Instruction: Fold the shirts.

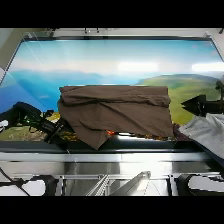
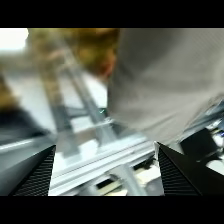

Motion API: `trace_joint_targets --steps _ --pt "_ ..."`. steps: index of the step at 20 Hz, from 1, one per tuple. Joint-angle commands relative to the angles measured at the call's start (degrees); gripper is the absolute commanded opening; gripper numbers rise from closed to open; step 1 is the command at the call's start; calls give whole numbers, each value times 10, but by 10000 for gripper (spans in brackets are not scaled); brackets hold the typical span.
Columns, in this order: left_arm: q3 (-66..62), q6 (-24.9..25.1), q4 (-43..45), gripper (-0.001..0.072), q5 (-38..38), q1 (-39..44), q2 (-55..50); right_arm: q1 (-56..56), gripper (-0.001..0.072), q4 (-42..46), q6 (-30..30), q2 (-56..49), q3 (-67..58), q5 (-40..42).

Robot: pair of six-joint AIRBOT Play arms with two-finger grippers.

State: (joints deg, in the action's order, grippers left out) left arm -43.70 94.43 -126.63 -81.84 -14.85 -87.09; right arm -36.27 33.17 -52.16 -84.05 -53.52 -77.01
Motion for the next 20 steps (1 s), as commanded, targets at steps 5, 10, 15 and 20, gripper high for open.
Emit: trace_joint_targets --steps 5,10,15,20 --pt "45 52 -100 694 144 8 7 -1 344 -3 3 37 10 -16" --pt "45 69 -100 62 167 48 7 -2 345 1 -12 45 11 -30" --pt "45 109 -99 23 117 58 7 -2 479 177 -157 65 46 -27" --pt "45 122 -99 22 76 26 7 0 526 199 -192 88 164 -11"
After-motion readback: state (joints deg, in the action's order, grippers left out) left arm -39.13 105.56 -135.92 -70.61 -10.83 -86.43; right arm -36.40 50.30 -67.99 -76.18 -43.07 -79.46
